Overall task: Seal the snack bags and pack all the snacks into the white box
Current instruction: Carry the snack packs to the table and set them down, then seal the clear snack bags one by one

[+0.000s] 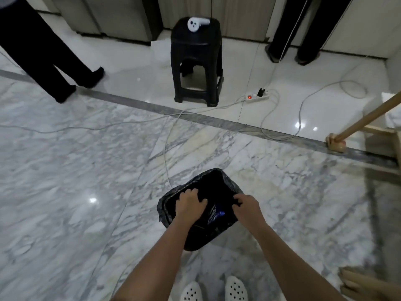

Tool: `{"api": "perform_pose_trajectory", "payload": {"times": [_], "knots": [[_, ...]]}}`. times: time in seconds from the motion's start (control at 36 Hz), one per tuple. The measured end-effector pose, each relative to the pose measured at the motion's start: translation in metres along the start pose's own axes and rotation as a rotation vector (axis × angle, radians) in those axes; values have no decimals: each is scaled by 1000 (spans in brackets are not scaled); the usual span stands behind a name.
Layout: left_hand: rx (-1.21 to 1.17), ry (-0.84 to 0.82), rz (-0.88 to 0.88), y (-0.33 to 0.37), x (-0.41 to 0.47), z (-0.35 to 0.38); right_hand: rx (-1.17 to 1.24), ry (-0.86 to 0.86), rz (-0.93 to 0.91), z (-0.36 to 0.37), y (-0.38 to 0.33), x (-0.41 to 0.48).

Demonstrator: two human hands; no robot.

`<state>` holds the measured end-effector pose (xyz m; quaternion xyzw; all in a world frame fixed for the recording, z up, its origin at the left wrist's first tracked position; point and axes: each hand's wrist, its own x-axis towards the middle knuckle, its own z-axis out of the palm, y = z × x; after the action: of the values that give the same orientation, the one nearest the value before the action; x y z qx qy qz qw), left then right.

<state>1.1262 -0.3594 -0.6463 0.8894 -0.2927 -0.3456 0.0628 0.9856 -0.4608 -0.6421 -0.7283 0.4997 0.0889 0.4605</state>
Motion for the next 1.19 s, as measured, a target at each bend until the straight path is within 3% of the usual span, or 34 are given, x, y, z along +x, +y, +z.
{"api": "perform_pose_trajectory", "payload": {"times": [0.28, 0.5, 0.83, 1.0, 1.19], "knots": [[90, 84, 292, 124, -118, -161, 44, 233, -20, -172, -91, -136], [181, 65, 617, 222, -211, -196, 126, 517, 68, -251, -79, -260], [245, -92, 1054, 361, -371, -117, 218, 873, 296, -310, 41, -464], [242, -197, 1224, 438, -457, -40, 312, 1062, 409, -327, 127, -556], [363, -225, 1390, 494, -562, 56, 383, 1159, 531, -335, 228, -645]]}}
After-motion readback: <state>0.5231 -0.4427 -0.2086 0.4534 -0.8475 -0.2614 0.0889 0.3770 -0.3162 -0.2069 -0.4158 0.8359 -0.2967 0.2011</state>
